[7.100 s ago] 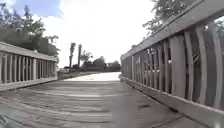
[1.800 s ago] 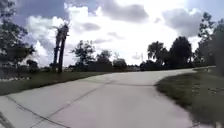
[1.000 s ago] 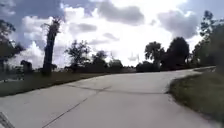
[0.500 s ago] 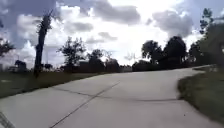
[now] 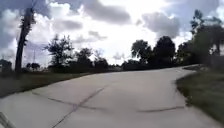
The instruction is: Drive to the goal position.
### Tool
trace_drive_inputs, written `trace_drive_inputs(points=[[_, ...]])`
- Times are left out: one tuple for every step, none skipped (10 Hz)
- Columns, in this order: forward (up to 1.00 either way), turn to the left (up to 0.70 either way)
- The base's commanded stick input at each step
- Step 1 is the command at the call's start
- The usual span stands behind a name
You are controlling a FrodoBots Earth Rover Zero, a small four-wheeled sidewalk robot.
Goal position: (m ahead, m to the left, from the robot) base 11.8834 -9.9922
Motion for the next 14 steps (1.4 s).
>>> trace_drive_inputs(points=[[1.00,-0.27],[1.00,-0.27],[1.00,-0.27],[1.00,-0.27],[1.00,-0.27],[1.00,-0.27],[1.00,-0.27],[1.00,-0.27],[1.00,-0.27],[1.00,-0.27],[1.00,-0.27],[1.00,-0.16],[1.00,0.00],[1.00,0.00]])
